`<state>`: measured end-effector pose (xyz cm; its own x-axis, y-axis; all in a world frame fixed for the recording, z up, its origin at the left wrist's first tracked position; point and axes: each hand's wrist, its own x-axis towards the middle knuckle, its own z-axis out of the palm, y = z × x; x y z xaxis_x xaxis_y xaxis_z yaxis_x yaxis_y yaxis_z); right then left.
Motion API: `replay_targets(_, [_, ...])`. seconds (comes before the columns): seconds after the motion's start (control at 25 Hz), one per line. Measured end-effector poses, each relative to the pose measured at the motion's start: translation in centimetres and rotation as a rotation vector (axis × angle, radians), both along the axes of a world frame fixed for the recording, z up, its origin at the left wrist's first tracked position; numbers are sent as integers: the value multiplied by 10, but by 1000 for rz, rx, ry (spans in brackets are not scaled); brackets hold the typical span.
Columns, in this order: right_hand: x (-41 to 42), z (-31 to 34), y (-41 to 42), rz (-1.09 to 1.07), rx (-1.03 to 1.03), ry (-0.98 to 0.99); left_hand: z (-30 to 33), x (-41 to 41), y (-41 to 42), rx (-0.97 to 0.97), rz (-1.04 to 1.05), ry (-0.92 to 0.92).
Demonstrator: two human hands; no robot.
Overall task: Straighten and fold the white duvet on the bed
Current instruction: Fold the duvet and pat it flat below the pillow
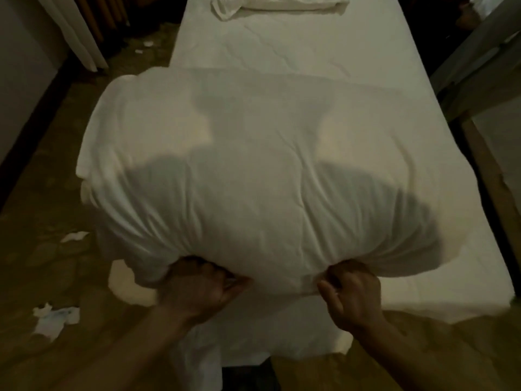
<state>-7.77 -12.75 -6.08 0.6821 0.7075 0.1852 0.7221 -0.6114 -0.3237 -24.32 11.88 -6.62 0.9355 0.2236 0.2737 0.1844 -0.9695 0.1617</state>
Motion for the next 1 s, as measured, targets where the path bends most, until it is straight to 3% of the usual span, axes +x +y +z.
replay_targets(0.08, [-12, 6, -6, 30, 11, 19, -1, -15, -8, -56, -26, 7])
replay_targets(0.2, [-12, 45, -4, 88, 209, -17, 40, -20, -4, -193, -132, -153])
replay_targets(0.32, [22, 92, 22, 98, 321, -96, 94, 10, 29, -109, -73, -285])
replay_targets(0.44, [62, 112, 64, 71, 155, -223, 120, 63, 59, -73, 27, -132])
replay_targets(0.6, [94, 109, 105, 35, -166, -165, 103, 110, 58, -34, 126, 163])
replay_targets(1.0, [85, 63, 87, 18, -301, -47, 49, 103, 37, -102, 103, 269])
